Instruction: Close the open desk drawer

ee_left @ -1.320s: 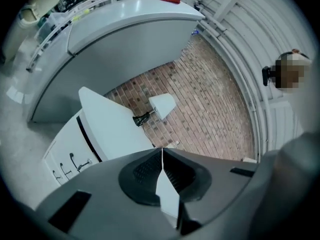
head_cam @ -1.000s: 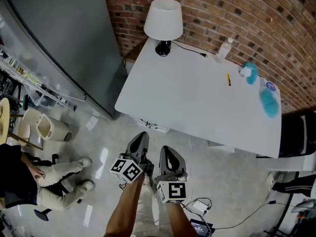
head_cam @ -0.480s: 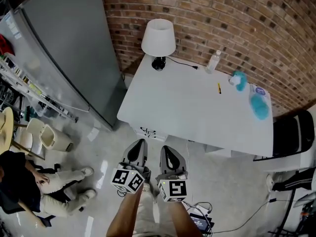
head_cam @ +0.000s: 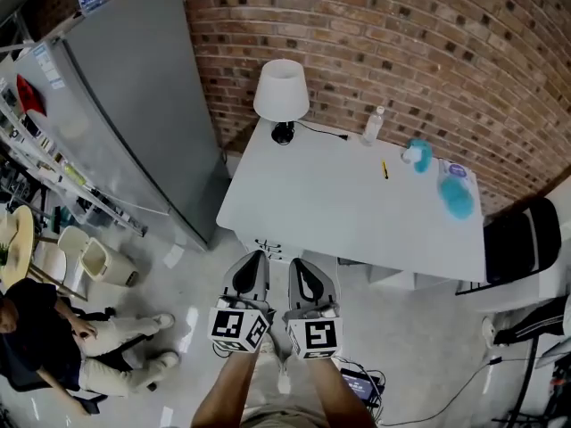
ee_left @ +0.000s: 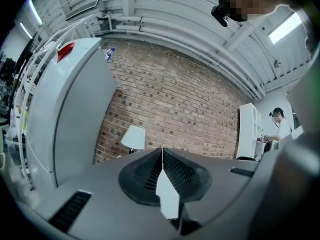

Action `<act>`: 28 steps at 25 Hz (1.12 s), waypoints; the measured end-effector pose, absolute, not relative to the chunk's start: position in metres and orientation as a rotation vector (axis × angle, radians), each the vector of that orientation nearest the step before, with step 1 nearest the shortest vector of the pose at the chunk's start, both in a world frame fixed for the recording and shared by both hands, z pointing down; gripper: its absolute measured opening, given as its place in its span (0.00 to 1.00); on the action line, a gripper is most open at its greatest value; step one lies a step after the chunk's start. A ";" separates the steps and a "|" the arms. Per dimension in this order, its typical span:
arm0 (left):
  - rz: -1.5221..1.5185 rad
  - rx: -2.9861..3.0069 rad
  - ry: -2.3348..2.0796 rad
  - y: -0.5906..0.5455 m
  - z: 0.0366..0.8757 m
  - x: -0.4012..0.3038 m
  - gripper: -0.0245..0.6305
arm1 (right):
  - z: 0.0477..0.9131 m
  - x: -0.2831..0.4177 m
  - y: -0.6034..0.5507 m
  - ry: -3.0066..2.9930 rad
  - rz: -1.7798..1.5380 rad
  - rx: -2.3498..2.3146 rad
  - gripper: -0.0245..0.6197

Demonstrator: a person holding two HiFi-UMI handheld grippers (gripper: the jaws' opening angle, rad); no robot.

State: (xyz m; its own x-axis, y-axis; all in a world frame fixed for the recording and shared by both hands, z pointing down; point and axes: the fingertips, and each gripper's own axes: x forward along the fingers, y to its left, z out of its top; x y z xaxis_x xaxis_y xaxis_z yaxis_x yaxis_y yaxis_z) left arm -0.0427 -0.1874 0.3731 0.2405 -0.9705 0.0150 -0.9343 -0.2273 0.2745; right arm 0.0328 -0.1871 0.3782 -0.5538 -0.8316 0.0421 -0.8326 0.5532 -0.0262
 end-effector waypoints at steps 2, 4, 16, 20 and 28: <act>-0.222 2.305 -1.812 -0.183 0.359 -0.041 0.05 | 0.367 0.034 -0.185 -2.756 0.053 1.477 0.04; -0.203 2.325 -1.837 -0.180 0.346 -0.040 0.06 | 0.354 0.036 -0.184 -2.766 0.034 1.486 0.04; -0.130 2.455 -1.917 -0.162 0.289 -0.028 0.05 | 0.294 0.048 -0.175 -2.810 -0.060 1.534 0.04; -0.123 2.479 -1.922 -0.161 0.279 -0.026 0.05 | 0.280 0.048 -0.175 -2.822 -0.105 1.546 0.04; -0.127 2.534 -1.944 -0.163 0.253 -0.025 0.05 | 0.253 0.047 -0.174 -2.843 -0.184 1.562 0.04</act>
State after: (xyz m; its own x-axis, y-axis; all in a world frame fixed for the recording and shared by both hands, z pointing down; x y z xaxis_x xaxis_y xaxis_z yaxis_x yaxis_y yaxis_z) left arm -0.0255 -0.1634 0.2529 0.2574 -0.9615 -0.0960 -0.9658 -0.2591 0.0050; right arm 0.0475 -0.1743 0.2532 -0.5332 -0.8329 -0.1482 -0.8450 0.5326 0.0471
